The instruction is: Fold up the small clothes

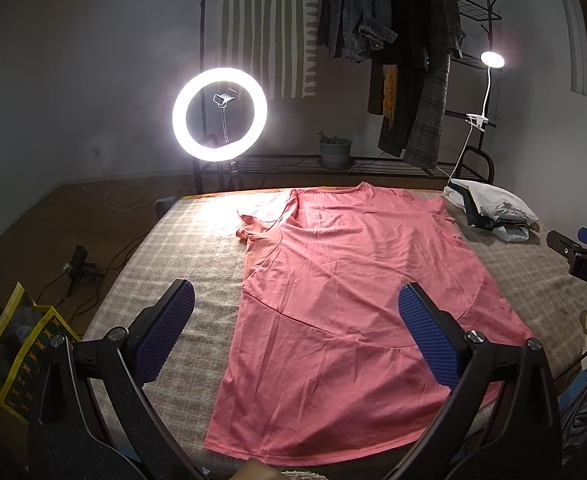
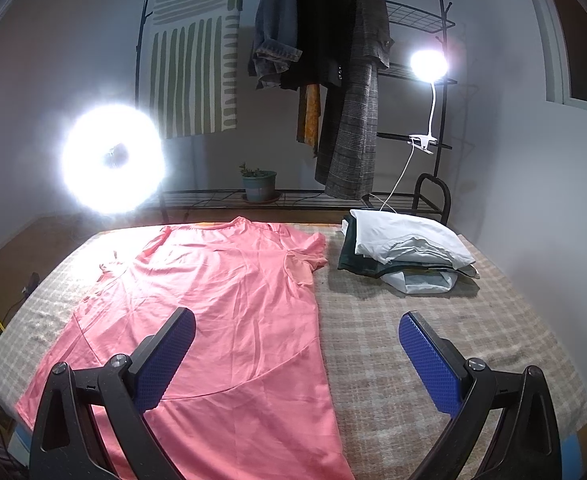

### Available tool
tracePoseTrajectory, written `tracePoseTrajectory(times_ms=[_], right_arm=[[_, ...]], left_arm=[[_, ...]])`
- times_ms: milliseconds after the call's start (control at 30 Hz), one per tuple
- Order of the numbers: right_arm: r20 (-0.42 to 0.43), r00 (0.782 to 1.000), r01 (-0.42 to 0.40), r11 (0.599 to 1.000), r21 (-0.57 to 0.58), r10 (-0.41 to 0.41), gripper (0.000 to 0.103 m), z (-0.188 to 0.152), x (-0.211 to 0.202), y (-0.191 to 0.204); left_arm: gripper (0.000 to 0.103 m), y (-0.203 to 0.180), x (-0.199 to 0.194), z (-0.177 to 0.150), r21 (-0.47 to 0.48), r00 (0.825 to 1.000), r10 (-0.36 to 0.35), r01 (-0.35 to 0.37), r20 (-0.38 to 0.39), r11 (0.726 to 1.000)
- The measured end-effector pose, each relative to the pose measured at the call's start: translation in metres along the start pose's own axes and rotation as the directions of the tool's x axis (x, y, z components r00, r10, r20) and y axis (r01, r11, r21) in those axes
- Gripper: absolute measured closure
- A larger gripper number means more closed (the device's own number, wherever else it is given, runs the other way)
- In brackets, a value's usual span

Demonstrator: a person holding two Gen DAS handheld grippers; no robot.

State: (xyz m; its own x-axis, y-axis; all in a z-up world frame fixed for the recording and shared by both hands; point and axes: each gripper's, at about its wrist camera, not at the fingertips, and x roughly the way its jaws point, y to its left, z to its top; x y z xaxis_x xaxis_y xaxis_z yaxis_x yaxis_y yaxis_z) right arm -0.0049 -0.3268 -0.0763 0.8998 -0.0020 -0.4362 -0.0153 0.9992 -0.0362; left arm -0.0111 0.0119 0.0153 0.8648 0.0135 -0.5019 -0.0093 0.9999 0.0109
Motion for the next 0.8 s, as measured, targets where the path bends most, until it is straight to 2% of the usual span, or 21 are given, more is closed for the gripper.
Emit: tracePoseTrajectory(times_ms=[433,600,700,800], right_arm=[[-0.014,0.999,-0.043,0.999,-0.001,0.043,0.0,0.005,0.007,0.009],[-0.023,0.996,-0.081,0.996,-0.043,0.08,0.0,0.018,0.011,0.02],[-0.042,0.988,-0.147,0.988,-0.043,0.146,0.001,0.034,0.012,0.026],[-0.075,0.971,-0.228,0.973,-0.036,0.225,0.006,0.059,0.016,0.036]], left_arm=[[0.0,0.001,0.007,-0.004,-0.021,1.0,0.018,-0.018,-0.016,1.0],[0.0,0.021,0.012,-0.014,-0.092,0.999,0.02,-0.022,-0.025,0.995],[0.0,0.046,0.014,-0.026,-0.177,1.0,-0.007,0.002,-0.031,0.984],[0.009,0.065,0.019,-0.042,-0.248,0.998,0.001,-0.017,-0.063,0.969]])
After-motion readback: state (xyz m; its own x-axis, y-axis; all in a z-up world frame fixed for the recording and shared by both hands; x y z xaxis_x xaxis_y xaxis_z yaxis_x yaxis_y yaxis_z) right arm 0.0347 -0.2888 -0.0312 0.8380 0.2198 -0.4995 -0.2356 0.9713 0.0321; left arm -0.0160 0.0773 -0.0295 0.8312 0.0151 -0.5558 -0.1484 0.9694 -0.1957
